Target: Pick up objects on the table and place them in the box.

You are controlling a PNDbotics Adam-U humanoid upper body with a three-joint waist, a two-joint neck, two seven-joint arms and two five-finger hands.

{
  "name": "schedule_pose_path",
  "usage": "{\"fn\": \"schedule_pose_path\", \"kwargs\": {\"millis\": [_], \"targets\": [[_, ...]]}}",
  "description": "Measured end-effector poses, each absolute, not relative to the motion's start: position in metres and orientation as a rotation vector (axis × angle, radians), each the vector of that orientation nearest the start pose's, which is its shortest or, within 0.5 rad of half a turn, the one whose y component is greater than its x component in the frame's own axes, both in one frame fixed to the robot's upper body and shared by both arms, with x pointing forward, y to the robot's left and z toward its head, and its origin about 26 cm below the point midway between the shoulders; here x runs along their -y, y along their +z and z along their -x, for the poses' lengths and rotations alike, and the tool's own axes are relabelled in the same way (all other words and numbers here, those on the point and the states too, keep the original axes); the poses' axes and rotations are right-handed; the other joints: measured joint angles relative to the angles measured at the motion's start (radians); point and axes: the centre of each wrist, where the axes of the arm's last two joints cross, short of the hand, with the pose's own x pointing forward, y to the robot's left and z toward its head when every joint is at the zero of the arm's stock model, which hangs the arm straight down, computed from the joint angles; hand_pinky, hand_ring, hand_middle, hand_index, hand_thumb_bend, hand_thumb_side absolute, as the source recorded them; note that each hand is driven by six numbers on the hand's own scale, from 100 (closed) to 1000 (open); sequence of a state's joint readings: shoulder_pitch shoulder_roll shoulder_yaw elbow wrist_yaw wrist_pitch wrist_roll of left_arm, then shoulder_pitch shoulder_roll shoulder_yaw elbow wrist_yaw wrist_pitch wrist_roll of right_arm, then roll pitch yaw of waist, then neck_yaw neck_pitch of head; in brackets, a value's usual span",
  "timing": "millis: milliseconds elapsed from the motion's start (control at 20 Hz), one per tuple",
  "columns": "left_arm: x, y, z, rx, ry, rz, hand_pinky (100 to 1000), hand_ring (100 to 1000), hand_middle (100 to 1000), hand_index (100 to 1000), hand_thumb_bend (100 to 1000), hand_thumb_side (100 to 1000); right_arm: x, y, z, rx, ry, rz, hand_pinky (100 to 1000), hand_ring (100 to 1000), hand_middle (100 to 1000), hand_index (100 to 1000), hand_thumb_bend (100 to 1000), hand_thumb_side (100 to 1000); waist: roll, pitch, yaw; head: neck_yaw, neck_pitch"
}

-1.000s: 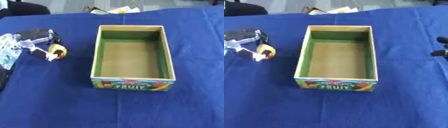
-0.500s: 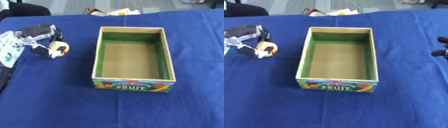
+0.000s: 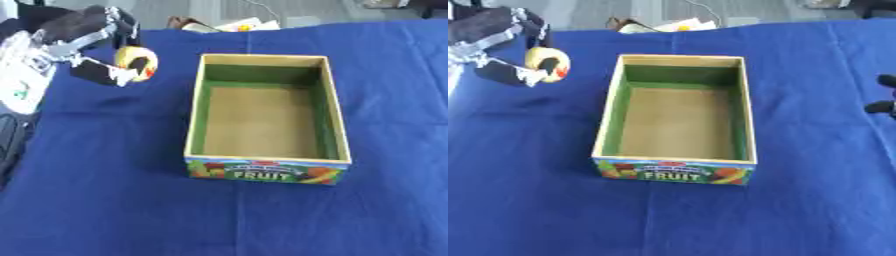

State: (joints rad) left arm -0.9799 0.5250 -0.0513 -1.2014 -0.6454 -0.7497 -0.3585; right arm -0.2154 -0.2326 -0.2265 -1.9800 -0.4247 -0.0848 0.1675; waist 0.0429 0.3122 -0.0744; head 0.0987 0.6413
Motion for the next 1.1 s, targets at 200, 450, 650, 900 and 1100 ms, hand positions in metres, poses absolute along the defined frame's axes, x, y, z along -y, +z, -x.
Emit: {"fn": "schedule_pose_path", "kwargs": {"millis": [200, 450, 650, 900, 1100], "targets": [[-0.259, 0.309, -0.448, -2.537, 1.873, 0.84, 365, 493, 407, 540, 100, 319, 0.312, 0.179, -0.29, 2.322, 0.034, -0.243, 553, 766, 499, 854, 100, 1000, -0.002, 0.0, -0.013, 0.018, 0.0], [-0.235, 0.309, -0.449, -2.533, 1.819, 0.792, 365, 494, 411, 545, 100, 321, 0.311, 0.181, -0.29, 2.327, 0.023, -0.25, 553, 767, 498, 855, 100, 1000, 0.001, 0.001, -0.022, 0.035, 0.0], [-0.221, 0.311, -0.448, -2.511, 1.791, 0.771, 365, 492, 413, 545, 100, 322, 0.311, 0.181, -0.291, 2.328, 0.018, -0.249, 553, 766, 499, 855, 100, 1000, 0.001, 0.003, -0.025, 0.042, -0.001], [-0.196, 0.304, -0.447, -2.502, 1.785, 0.686, 382, 487, 433, 563, 100, 330, 0.31, 0.184, -0.292, 2.342, 0.0, -0.256, 552, 763, 498, 853, 100, 1000, -0.002, 0.008, -0.036, 0.049, -0.001], [-0.177, 0.289, -0.447, -2.529, 1.81, 0.588, 384, 481, 436, 563, 100, 337, 0.31, 0.185, -0.292, 2.354, -0.021, -0.264, 552, 761, 496, 852, 100, 1000, -0.005, 0.012, -0.042, 0.053, -0.001]]}}
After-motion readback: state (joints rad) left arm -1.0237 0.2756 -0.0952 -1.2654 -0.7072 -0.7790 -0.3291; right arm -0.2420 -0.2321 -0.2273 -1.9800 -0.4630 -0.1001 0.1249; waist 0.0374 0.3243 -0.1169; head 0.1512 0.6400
